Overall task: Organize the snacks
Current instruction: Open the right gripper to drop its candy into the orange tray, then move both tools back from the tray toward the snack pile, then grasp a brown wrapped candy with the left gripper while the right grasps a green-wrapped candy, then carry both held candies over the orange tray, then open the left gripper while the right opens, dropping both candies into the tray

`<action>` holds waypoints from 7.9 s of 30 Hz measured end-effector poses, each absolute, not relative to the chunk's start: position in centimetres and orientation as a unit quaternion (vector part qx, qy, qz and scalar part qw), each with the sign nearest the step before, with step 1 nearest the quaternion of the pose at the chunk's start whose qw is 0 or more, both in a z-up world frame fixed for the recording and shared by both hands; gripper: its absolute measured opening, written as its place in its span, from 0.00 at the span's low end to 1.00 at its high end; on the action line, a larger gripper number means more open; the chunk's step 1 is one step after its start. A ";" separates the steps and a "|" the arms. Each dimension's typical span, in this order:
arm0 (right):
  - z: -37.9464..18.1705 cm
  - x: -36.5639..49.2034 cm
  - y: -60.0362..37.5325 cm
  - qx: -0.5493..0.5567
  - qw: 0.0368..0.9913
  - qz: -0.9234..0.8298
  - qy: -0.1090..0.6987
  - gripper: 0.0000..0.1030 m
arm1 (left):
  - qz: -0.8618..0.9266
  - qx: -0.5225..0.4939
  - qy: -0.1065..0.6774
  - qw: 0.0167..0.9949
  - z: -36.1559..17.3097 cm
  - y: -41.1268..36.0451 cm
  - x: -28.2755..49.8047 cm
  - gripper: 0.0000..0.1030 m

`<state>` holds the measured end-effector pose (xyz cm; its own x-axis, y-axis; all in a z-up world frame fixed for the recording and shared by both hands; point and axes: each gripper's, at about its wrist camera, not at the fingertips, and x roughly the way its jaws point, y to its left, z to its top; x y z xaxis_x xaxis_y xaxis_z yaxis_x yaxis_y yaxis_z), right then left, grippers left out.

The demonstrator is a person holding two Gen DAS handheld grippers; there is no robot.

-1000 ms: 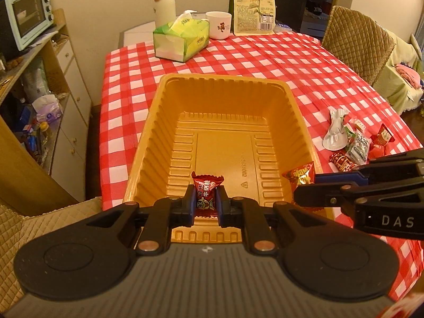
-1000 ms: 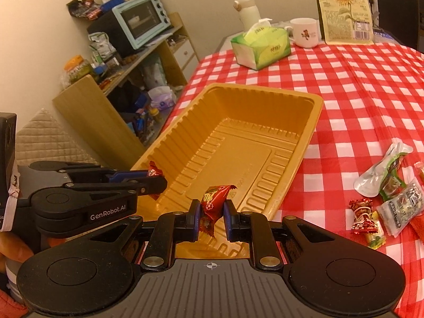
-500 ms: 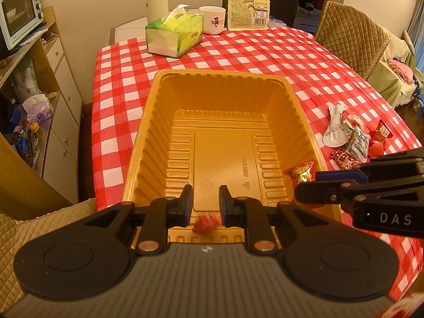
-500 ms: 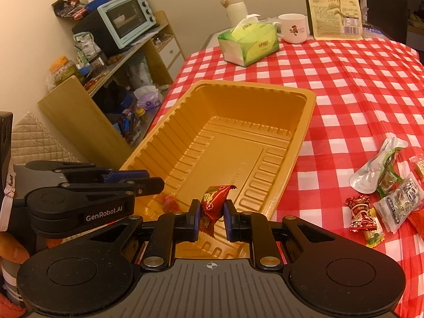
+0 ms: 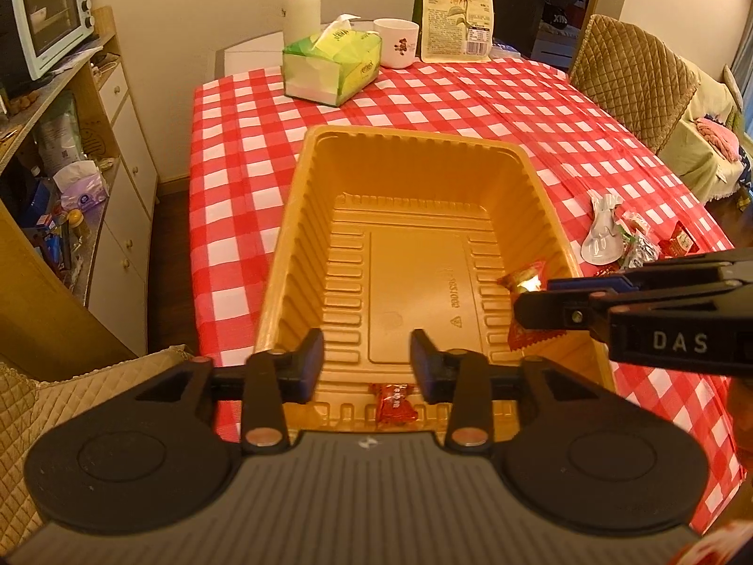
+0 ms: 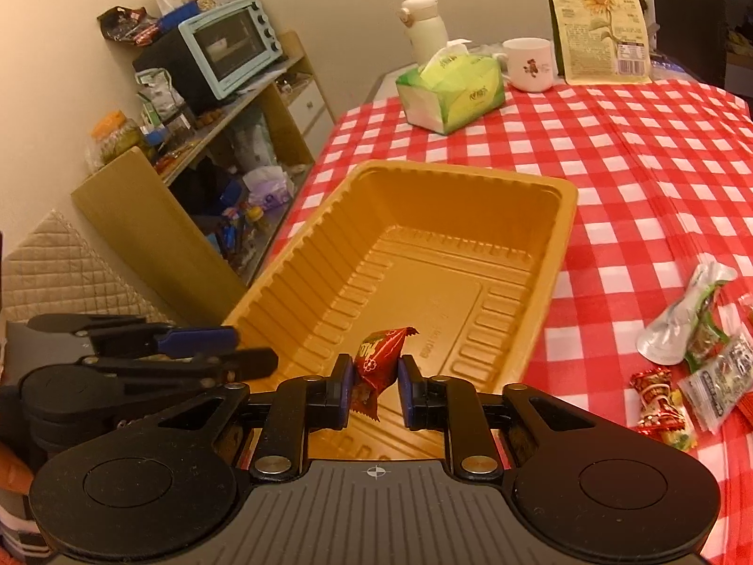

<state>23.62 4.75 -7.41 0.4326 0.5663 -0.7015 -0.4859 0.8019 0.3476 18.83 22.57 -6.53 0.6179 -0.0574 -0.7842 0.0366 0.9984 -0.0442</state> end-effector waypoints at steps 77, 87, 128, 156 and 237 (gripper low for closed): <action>-8.1 24.3 -27.3 0.083 0.847 0.279 0.444 0.62 | 0.016 -0.046 0.435 0.899 -7.5 -4.8 17.9 0.48; -8.7 26.6 -27.6 0.091 0.848 0.267 0.448 0.62 | 0.014 -0.040 0.441 0.897 -8.9 -4.2 22.8 0.38; -9.7 32.4 -21.4 0.072 0.835 0.333 0.432 0.61 | 0.027 -0.079 0.471 0.878 -11.7 -1.0 26.4 0.17; -13.5 36.1 -14.8 -0.062 0.800 0.415 0.428 0.14 | 0.045 -0.104 0.458 0.882 -10.6 0.1 24.9 0.17; -7.7 29.2 4.2 -0.010 0.848 0.324 0.419 0.14 | -0.012 -0.058 0.427 0.902 -6.0 20.9 24.3 0.17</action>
<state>29.23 4.19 -7.75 0.4383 0.5415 -0.7174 -0.5578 0.7897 0.2553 24.31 20.86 -5.97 0.6353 -0.0718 -0.7689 -0.0279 0.9929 -0.1157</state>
